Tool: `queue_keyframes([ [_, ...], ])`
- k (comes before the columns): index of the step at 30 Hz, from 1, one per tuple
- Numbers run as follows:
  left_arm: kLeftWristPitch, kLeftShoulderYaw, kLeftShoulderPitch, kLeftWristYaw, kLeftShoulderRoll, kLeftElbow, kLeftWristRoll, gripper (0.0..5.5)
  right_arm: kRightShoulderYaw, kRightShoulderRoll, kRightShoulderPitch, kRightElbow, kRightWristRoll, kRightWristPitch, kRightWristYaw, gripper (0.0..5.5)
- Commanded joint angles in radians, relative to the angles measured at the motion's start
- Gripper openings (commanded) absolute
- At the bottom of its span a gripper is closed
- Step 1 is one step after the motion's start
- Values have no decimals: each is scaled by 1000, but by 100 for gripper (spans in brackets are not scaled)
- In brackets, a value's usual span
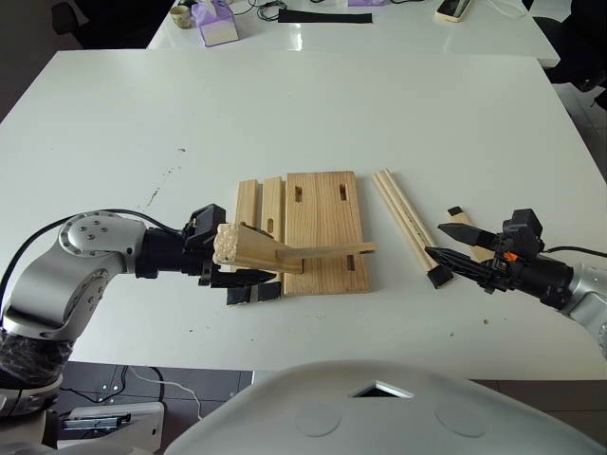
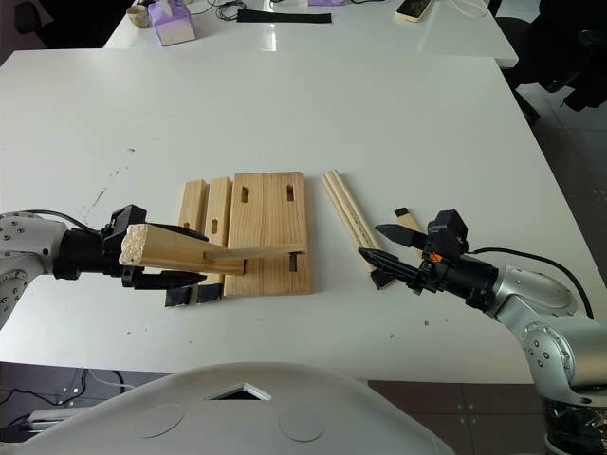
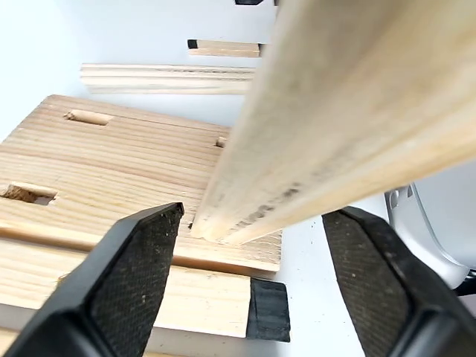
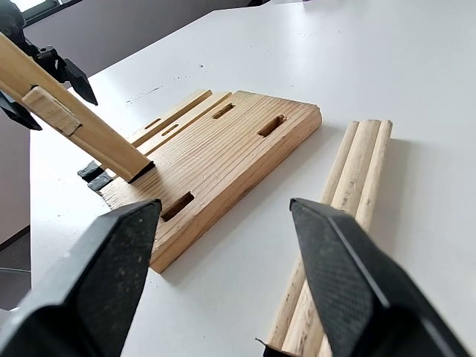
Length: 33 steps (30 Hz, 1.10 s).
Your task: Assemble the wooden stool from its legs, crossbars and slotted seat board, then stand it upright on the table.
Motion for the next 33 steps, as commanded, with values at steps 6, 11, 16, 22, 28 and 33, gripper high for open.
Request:
queue_keyframes([
  [6, 121, 250, 133, -16, 97, 45, -39, 340, -63, 65, 163, -88, -15, -50, -46, 318],
  [11, 154, 305, 239, 40, 87, 43, 20, 340, -70, 138, 268, -140, -32, -95, -94, 318],
  [16, 302, 248, 263, 265, 11, -2, 60, 340, -74, 173, 298, -157, -39, -120, -128, 318],
  [22, 518, 268, 302, 422, -63, -124, -20, 340, -64, 182, 302, -151, -66, -138, -149, 318],
  [28, 657, 267, 269, 516, -75, -170, -57, 340, -66, 184, 285, -128, -92, -144, -180, 318],
  [33, 733, 244, 267, 562, -84, -207, -69, 340, -53, 195, 288, -121, -115, -155, -201, 318],
])
